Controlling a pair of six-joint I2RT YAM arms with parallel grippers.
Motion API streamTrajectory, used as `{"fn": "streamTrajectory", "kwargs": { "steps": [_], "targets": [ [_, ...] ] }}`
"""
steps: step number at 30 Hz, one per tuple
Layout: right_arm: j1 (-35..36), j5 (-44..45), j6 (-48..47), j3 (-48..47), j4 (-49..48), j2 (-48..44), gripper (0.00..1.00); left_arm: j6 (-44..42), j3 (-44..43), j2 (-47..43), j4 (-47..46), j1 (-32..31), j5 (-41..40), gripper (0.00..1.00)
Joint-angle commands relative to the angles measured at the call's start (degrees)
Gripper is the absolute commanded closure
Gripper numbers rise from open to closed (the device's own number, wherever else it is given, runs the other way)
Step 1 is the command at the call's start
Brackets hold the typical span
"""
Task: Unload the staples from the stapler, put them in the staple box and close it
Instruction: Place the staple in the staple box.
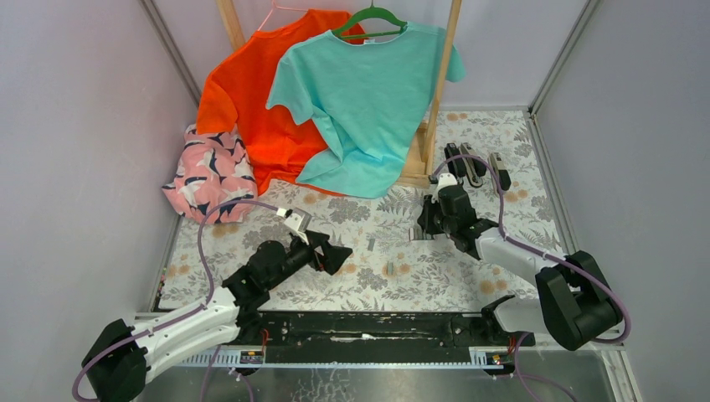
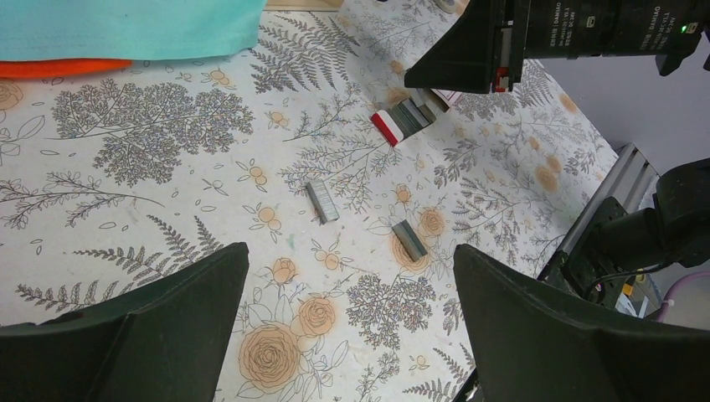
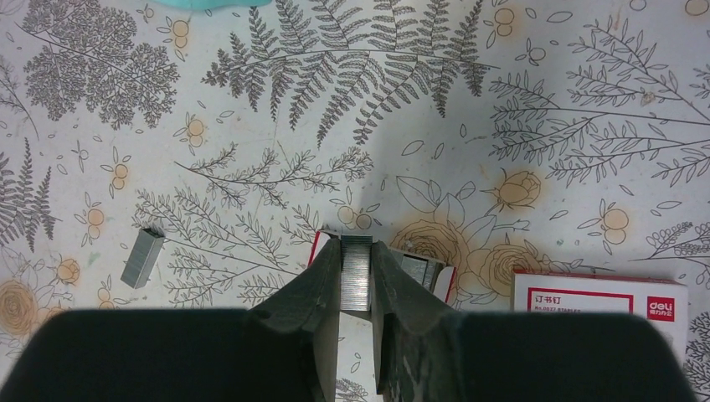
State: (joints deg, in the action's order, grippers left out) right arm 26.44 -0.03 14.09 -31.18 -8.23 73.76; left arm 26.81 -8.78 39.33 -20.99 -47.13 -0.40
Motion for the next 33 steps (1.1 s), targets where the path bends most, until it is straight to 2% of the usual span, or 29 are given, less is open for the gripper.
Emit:
{"fn": "streamTrajectory", "kwargs": {
  "steps": [1, 33],
  "targets": [
    [-0.4, 1.5, 2.4, 0.4, -2.8, 0.6, 0.81, 0.5, -0.4, 0.1, -4.2, 0.4, 0.6, 0.0],
    [-1.7, 1.2, 5.3, 3.4, -4.3, 2.7, 0.81, 0.2, -0.5, 0.7, -4.9, 0.4, 0.5, 0.0]
  ]
}}
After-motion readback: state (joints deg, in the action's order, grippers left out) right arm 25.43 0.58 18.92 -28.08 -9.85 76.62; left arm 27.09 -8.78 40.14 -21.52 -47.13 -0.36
